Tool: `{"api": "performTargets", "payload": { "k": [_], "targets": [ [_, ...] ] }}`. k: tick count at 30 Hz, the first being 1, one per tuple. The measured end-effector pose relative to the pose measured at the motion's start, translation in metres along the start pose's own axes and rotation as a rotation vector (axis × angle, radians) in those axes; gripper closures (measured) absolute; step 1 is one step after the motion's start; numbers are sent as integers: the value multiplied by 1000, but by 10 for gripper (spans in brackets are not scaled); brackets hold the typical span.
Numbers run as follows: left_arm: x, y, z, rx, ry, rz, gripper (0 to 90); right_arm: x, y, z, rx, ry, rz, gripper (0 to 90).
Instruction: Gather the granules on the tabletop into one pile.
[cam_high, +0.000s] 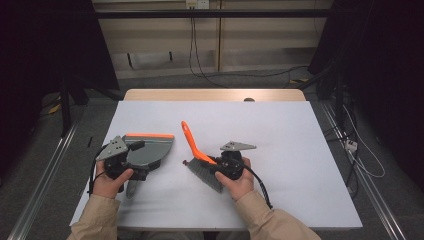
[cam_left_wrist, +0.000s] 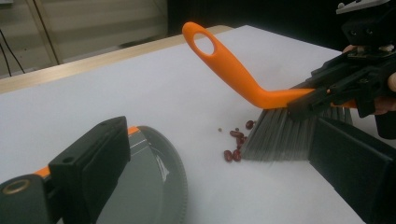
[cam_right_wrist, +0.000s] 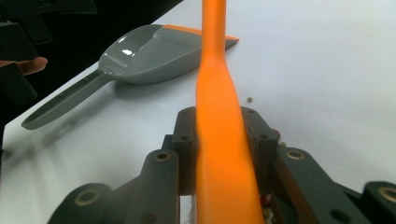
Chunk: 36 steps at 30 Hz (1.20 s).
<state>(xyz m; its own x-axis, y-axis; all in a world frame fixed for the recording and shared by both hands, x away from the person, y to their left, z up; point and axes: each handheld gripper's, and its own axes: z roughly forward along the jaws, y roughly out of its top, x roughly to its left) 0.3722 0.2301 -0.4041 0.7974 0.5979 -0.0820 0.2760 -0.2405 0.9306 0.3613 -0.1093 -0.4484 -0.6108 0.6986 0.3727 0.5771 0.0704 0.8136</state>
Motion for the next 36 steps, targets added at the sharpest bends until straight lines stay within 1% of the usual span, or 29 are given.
{"api": "performTargets", "payload": {
  "k": [11, 13, 14, 15, 19, 23, 25, 26, 27, 29, 32, 36],
  "targets": [
    [0, 0, 0, 4, 1, 4, 58, -9, 1, -6, -4, -23, 10, 710],
    [0, 0, 0, 4, -1, 4, 58, -9, 2, -6, -5, -23, 13, 710],
    [0, 0, 1, 5, -1, 10, 58, -9, 2, -6, -6, -23, 15, 710],
    [0, 0, 1, 5, -1, 6, 58, -10, 2, -6, -8, -18, 19, 711],
    [-1, 0, 1, 4, -1, 5, 58, -8, 3, -7, -18, -5, 36, 711],
    [-1, 0, 1, 4, -3, 4, 58, -3, 10, -10, -52, 20, 50, 712],
    [-1, 0, 1, 4, -3, 4, 58, 2, 16, -10, -68, 20, 32, 712],
    [0, 0, 1, 5, -1, 10, 58, 4, 19, -8, -75, 21, 27, 712],
    [0, 0, 1, 4, -2, 6, 58, 6, 21, -6, -82, 25, 30, 712],
    [0, 0, 0, -1, -1, 4, 58, 9, 24, 2, -92, 34, 44, 712],
    [0, 0, 0, -1, -2, 1, 58, 15, 25, 16, -77, 52, 54, 711],
    [1, 0, 1, 6, -4, 0, 58, 24, 24, 35, -49, 57, 43, 711]
  ]
}}
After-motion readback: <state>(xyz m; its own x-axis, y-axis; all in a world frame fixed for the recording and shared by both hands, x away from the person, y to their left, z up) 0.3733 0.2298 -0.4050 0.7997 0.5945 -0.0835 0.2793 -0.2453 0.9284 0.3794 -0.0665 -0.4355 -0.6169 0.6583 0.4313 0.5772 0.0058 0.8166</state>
